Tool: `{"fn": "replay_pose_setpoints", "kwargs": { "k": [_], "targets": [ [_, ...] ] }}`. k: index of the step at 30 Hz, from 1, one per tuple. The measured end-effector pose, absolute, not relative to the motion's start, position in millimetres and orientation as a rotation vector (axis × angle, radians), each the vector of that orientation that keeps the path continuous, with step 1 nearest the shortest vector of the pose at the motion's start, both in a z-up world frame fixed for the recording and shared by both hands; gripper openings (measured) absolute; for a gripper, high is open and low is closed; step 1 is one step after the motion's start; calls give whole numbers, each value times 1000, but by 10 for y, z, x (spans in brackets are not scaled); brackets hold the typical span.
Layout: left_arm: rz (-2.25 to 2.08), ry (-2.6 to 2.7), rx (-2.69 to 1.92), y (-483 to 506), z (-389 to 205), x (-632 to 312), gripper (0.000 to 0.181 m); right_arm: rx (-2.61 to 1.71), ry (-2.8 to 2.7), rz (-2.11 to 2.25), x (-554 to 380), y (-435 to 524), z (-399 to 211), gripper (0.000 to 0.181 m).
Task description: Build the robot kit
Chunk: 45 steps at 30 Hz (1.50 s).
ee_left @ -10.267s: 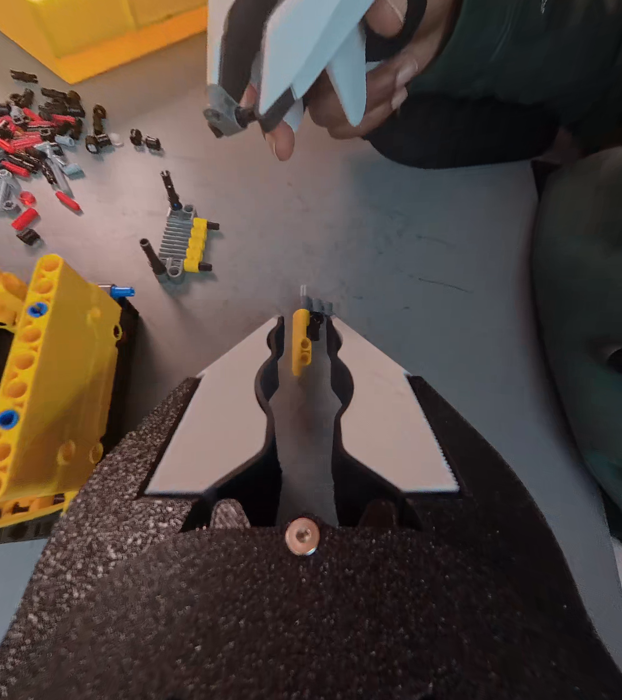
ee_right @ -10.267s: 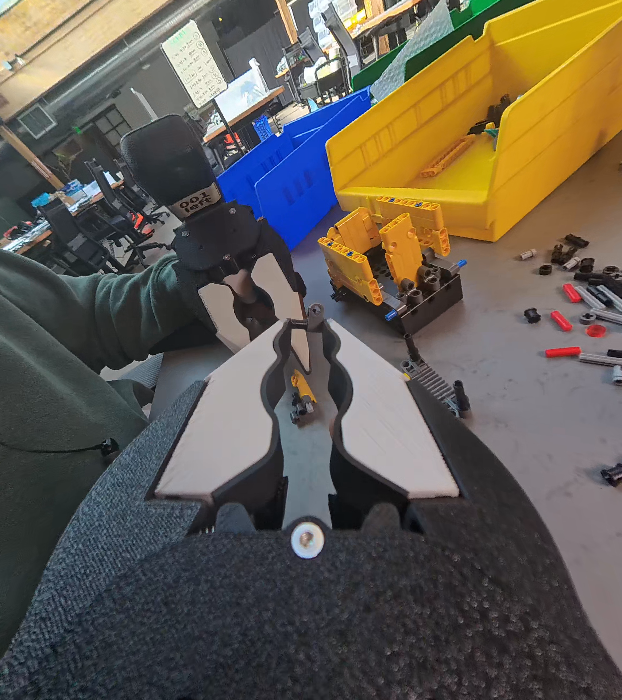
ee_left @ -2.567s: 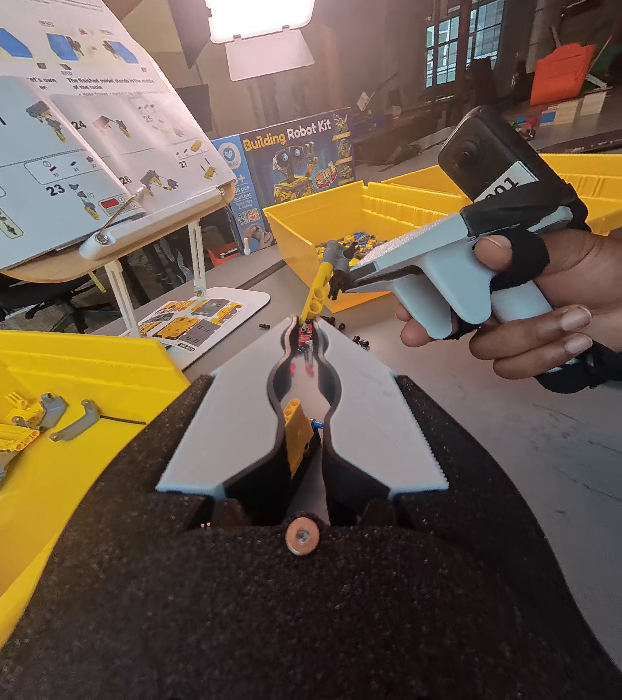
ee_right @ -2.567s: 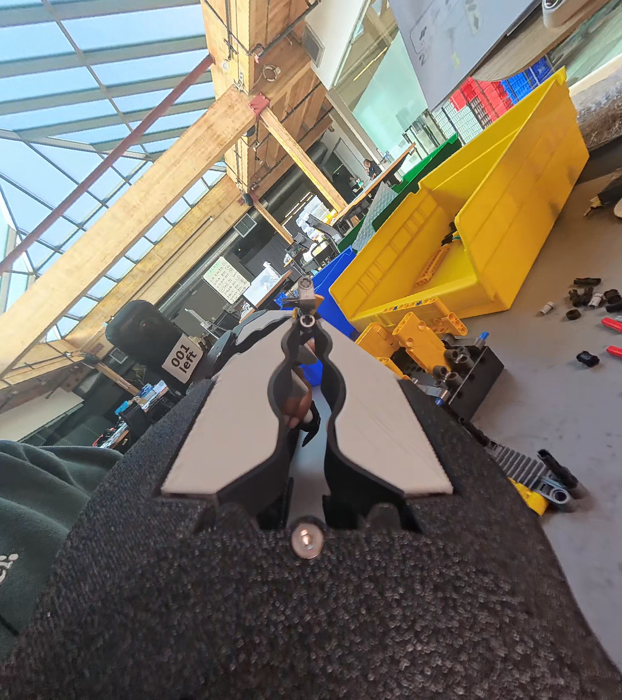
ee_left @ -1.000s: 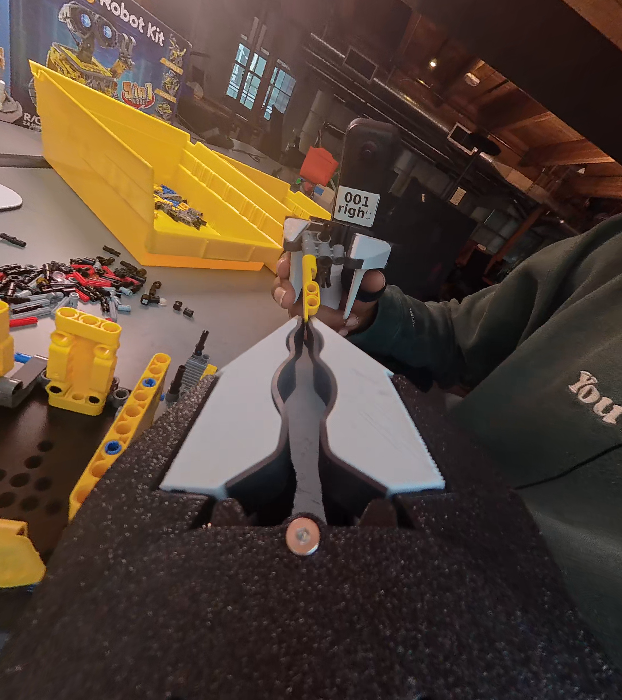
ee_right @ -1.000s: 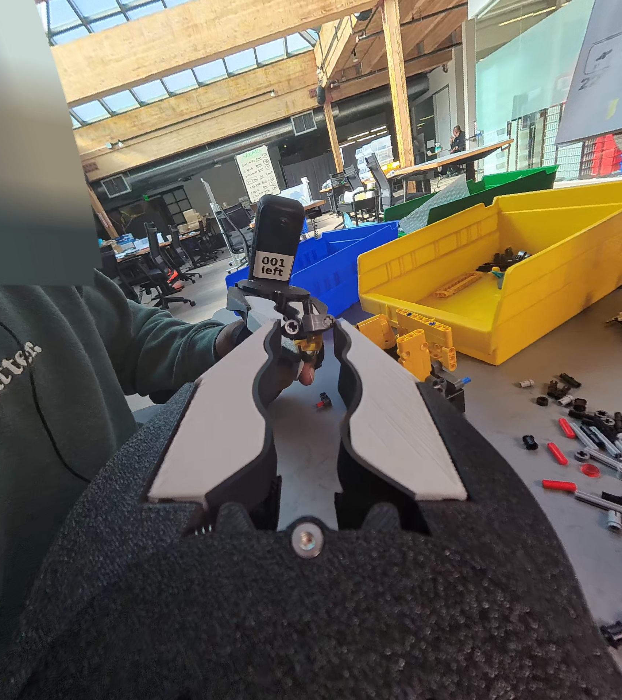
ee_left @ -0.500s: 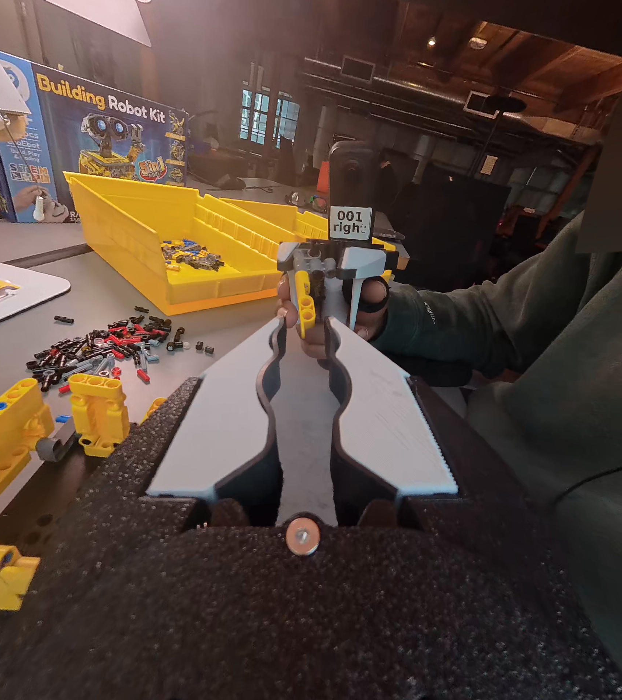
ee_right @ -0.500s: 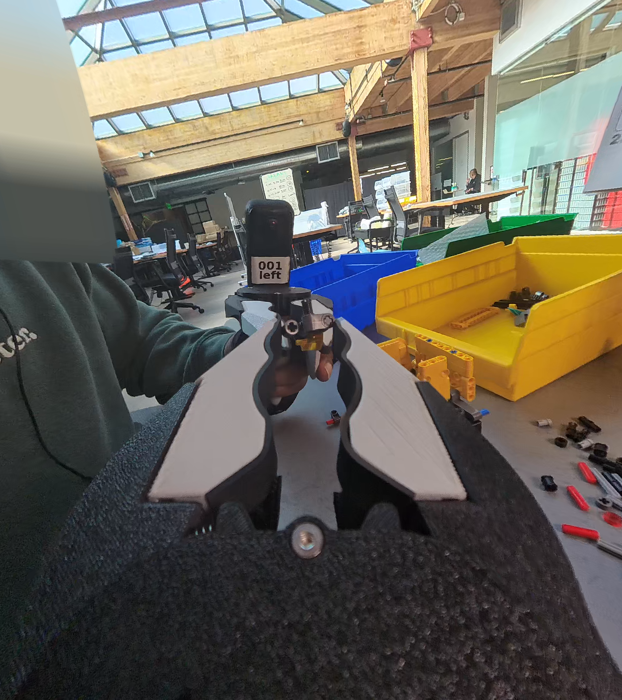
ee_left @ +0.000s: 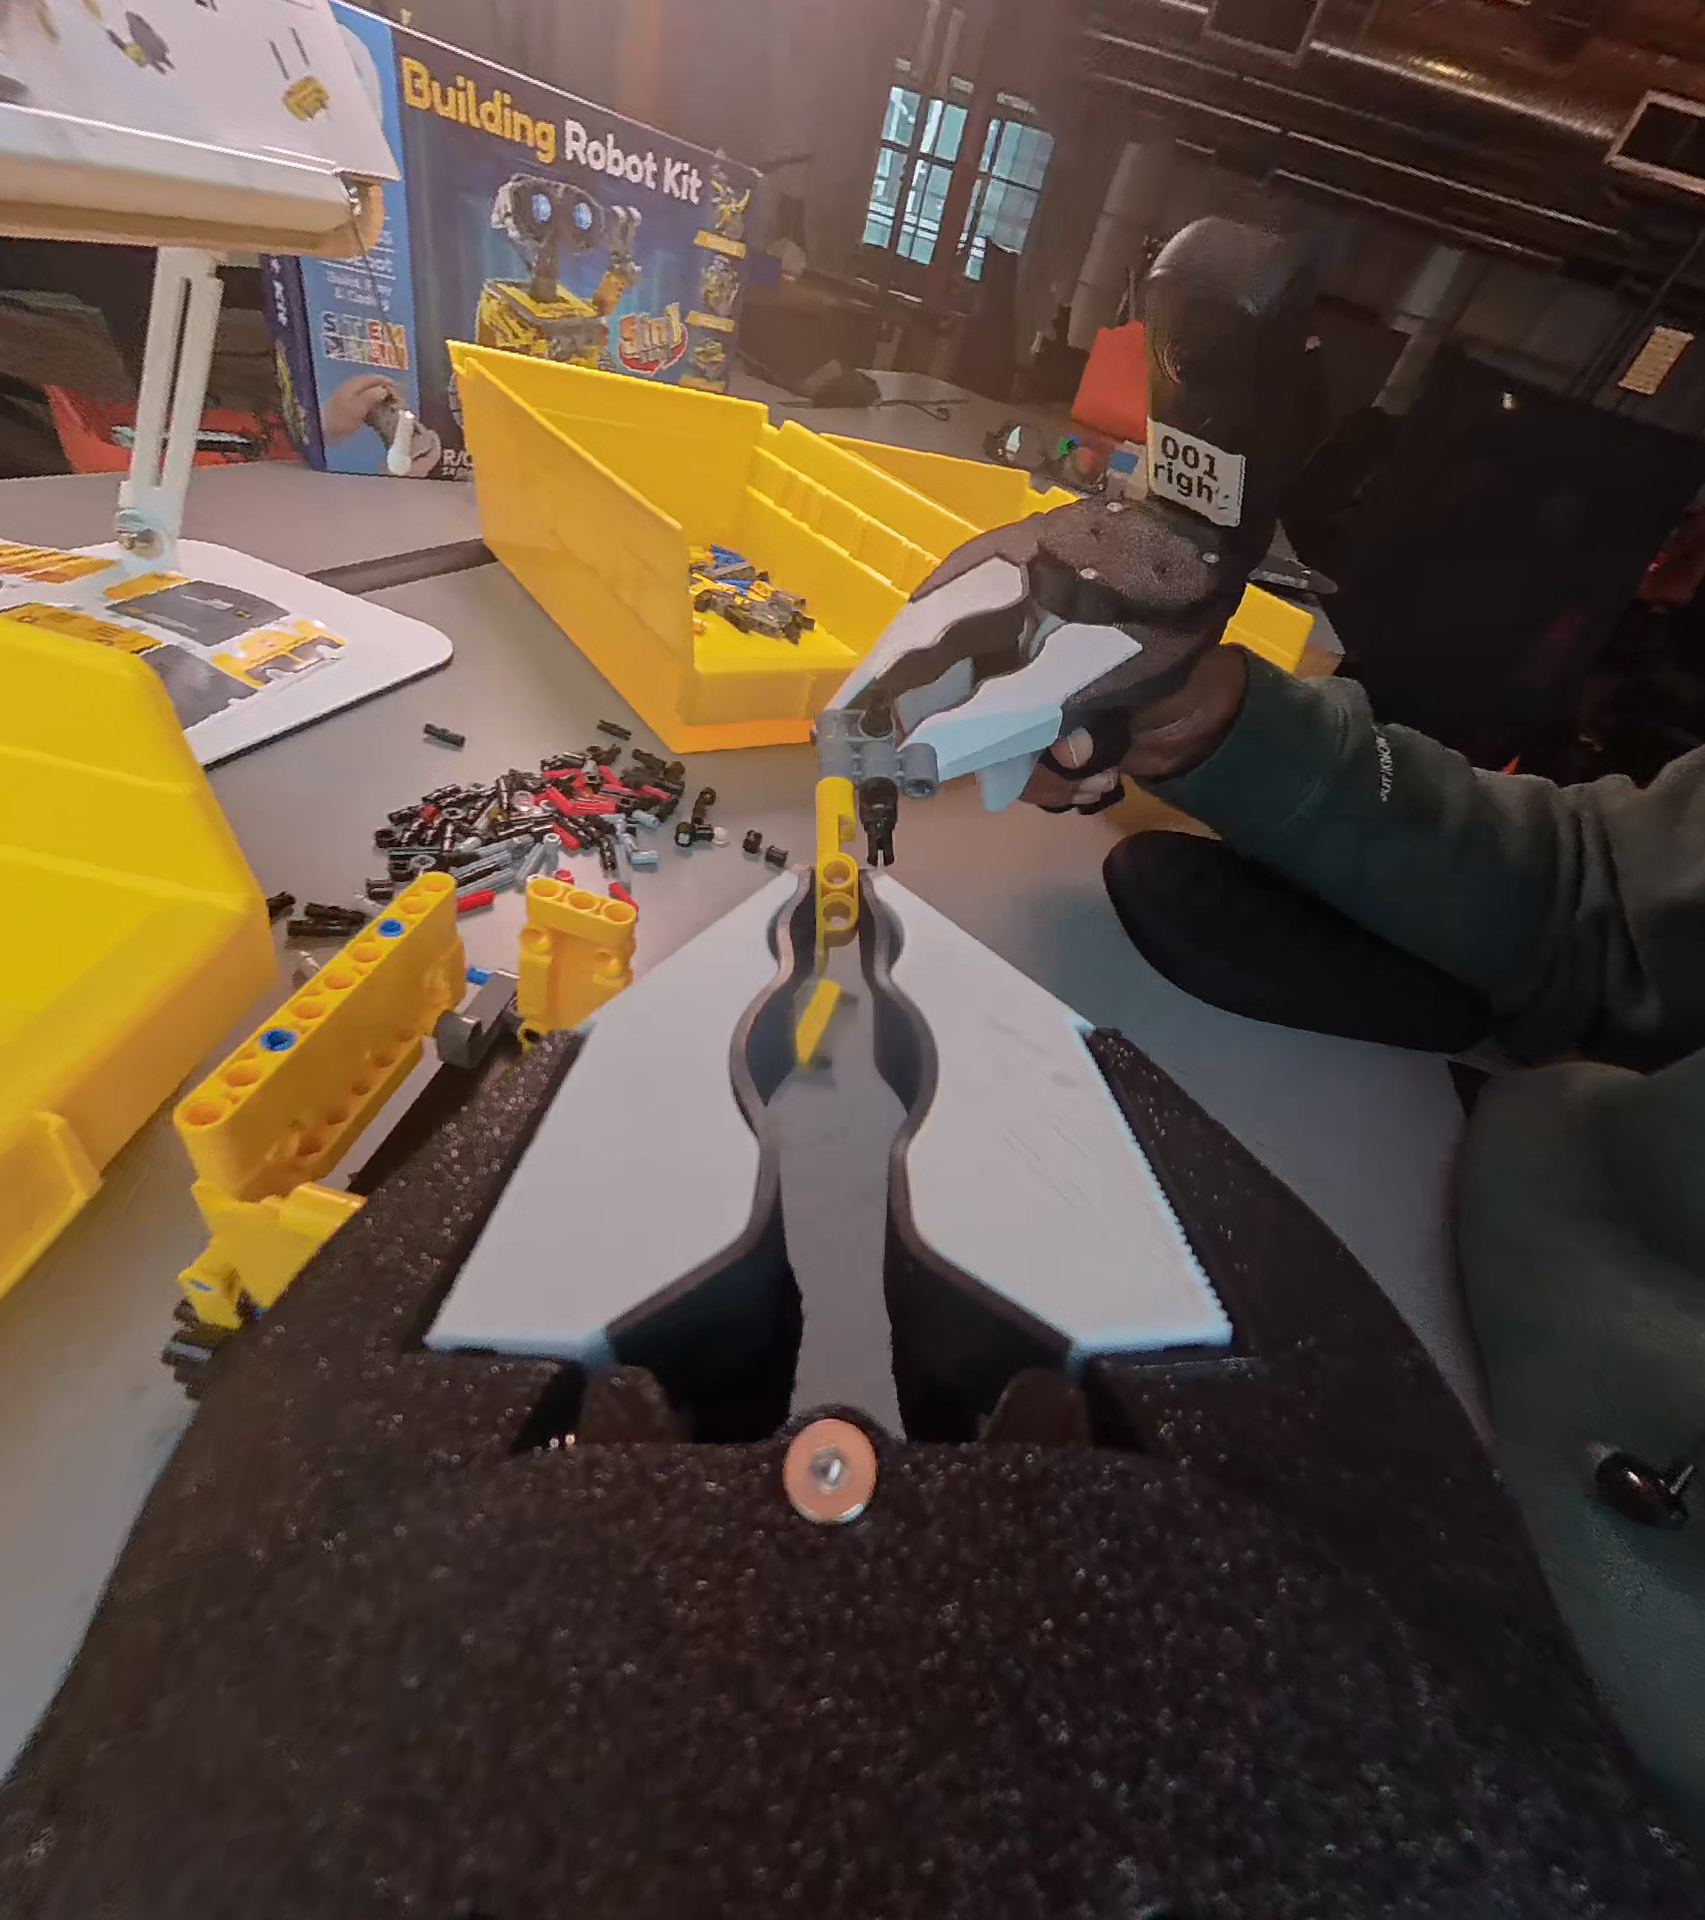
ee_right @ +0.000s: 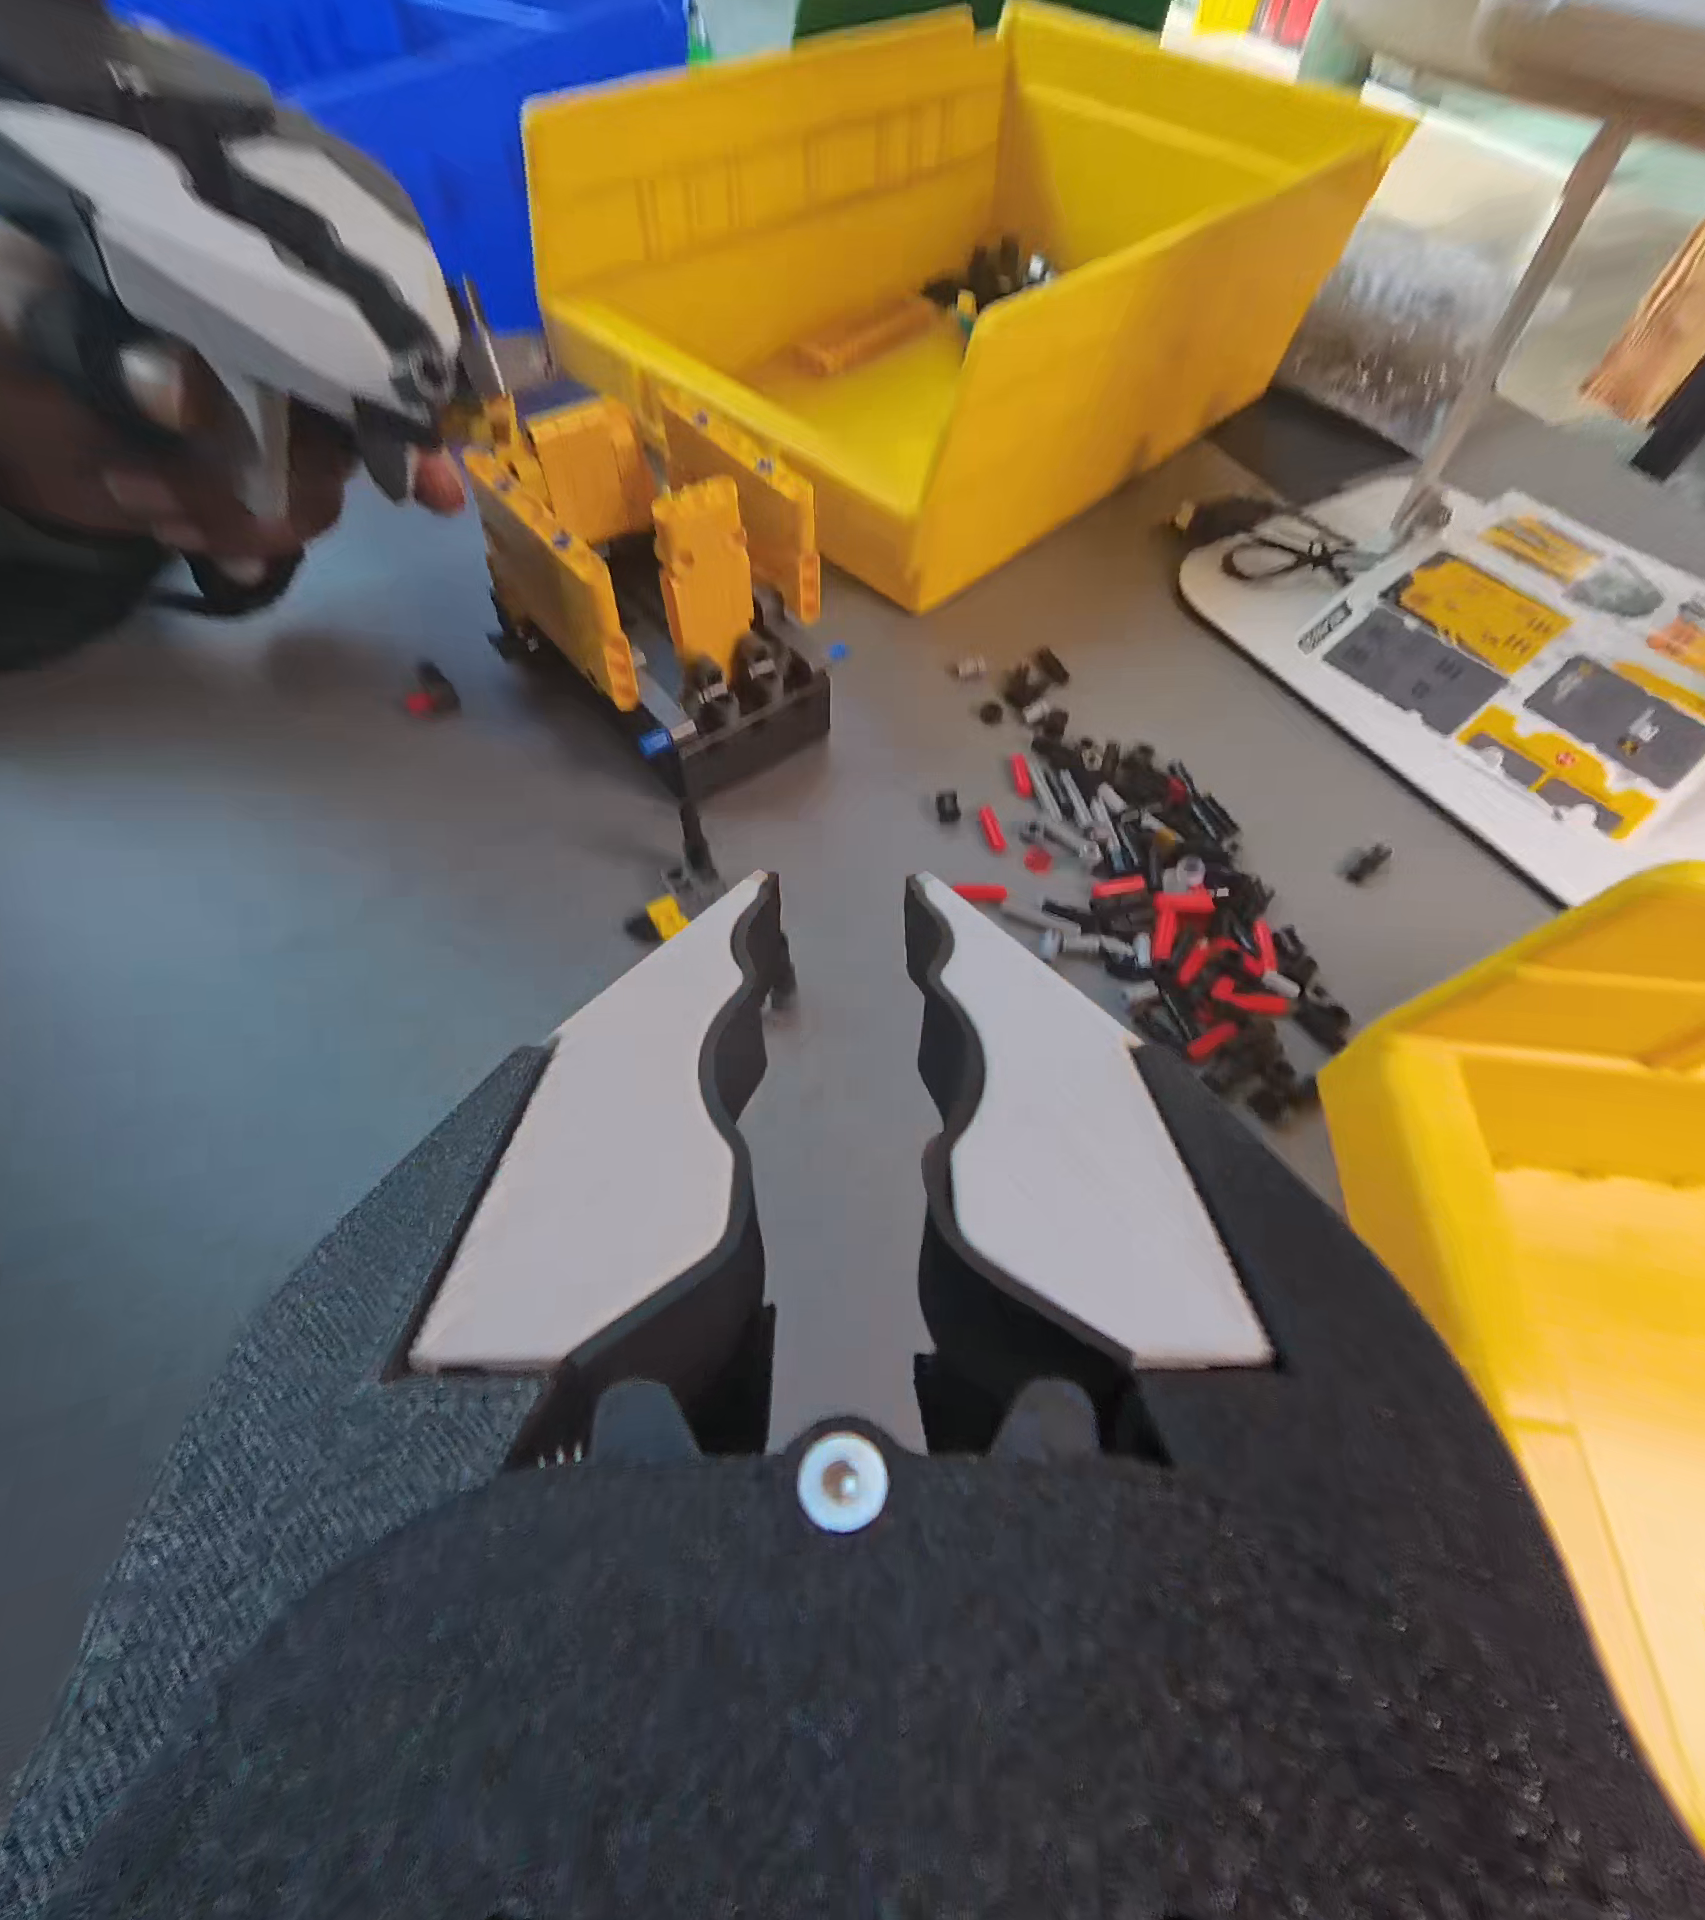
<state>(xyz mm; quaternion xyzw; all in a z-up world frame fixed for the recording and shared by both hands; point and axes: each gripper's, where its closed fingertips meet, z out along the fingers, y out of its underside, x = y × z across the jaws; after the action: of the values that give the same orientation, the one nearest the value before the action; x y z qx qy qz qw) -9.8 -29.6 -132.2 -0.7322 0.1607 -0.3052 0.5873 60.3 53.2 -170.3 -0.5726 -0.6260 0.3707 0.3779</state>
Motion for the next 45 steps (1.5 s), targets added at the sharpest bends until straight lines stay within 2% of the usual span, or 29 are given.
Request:
{"fn": "replay_pose_setpoints", "kwargs": {
  "k": [5, 9, 17, 24, 26, 28, 45],
  "targets": [
    [-656, 333, -1699, -262, -1280, -256, 6, -1542, -1804, 763, 801, 569, -2109, 23],
    [-616, 318, -1636, -287, -1117, -388, 5, -1426, -1919, 879, 746, 217, -2085, 21],
    [-553, 208, -1572, -262, -994, -678, 5, -1387, -2039, 990, -51, -755, -2226, 23],
    [-541, 199, -1580, -271, -999, -720, 6, -1426, -2095, 811, -590, -888, -2368, 25],
    [-541, 199, -1576, -277, -985, -724, 6, -1422, -2109, 761, -634, -881, -2388, 17],
    [-546, 201, -1577, -280, -986, -713, 6, -1385, -2141, 728, -608, -893, -2400, 8],
    [-550, 351, -1634, -299, -1173, -327, 5, -1508, -2108, 714, 463, -384, -2364, 7]
  ]
}}
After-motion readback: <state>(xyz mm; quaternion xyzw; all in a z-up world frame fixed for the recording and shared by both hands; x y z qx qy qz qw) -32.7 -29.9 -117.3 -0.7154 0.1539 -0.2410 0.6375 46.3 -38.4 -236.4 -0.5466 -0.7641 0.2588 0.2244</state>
